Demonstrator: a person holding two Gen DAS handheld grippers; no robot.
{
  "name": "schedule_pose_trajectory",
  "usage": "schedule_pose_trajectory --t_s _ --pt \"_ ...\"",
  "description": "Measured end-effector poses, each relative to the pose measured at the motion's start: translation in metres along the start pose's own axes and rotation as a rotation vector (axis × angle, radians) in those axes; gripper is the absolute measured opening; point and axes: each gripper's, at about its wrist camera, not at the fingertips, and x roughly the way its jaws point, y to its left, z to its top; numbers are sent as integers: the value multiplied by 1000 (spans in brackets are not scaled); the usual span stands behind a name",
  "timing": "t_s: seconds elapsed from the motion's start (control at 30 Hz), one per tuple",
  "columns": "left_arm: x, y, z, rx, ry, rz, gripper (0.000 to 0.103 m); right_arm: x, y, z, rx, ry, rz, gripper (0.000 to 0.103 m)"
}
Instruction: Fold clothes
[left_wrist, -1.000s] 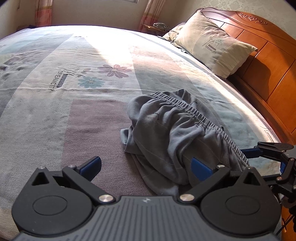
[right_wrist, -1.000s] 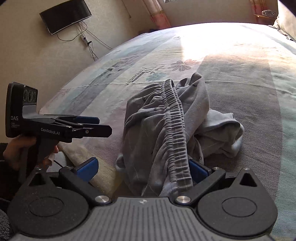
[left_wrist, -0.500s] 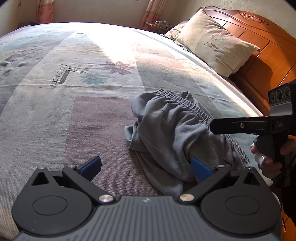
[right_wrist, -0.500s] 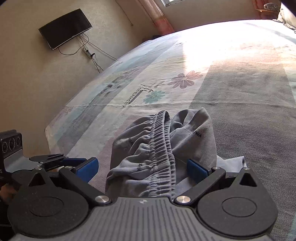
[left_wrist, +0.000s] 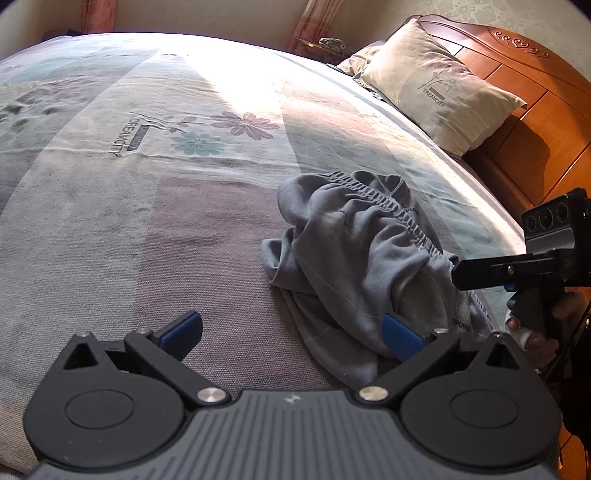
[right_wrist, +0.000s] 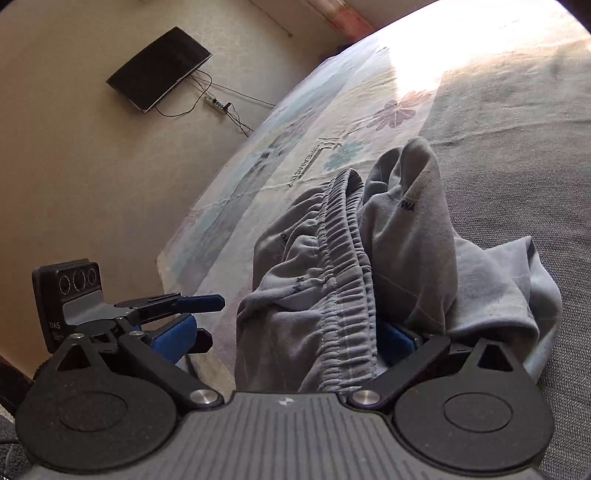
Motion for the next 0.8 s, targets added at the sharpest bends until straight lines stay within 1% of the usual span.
schedule_pose_trajectory --t_s 0.17,0.2,0.23,0.27,0.33,0.37,0.4,0.43,0.47,0.57,0.63,0.8 --pt "-4 0 2 4 -11 -12 102 -18 28 12 -14 -94 32 99" --pt "-6 -1 2 4 -16 -13 102 -17 28 15 -6 -97 29 95" --pt "-7 -1 2 2 -19 -17 102 -14 25 17 7 -92 21 86" --pt "-8 0 3 1 -22 -20 102 -10 22 18 21 -79 5 80" --pt "-11 0 3 -1 -26 -25 102 1 13 15 43 -31 -41 59" --pt "-12 0 3 -1 -28 -28 102 6 10 12 47 -7 -68 54" --pt "-13 1 3 -1 -29 -30 102 8 8 7 48 7 -93 42" --pt "-13 1 3 -2 -29 -32 102 6 8 5 48 1 -112 30" --pt "-14 1 4 -4 -29 -32 102 2 9 4 48 -14 -129 27" --pt "-16 -1 5 5 -34 -34 102 -13 16 1 34 -58 -189 24" --pt "-18 -5 7 19 -40 -37 102 -26 26 2 -8 -93 -254 24" --pt "-21 -14 11 35 -49 -45 102 -76 21 7 -10 -181 -442 24"
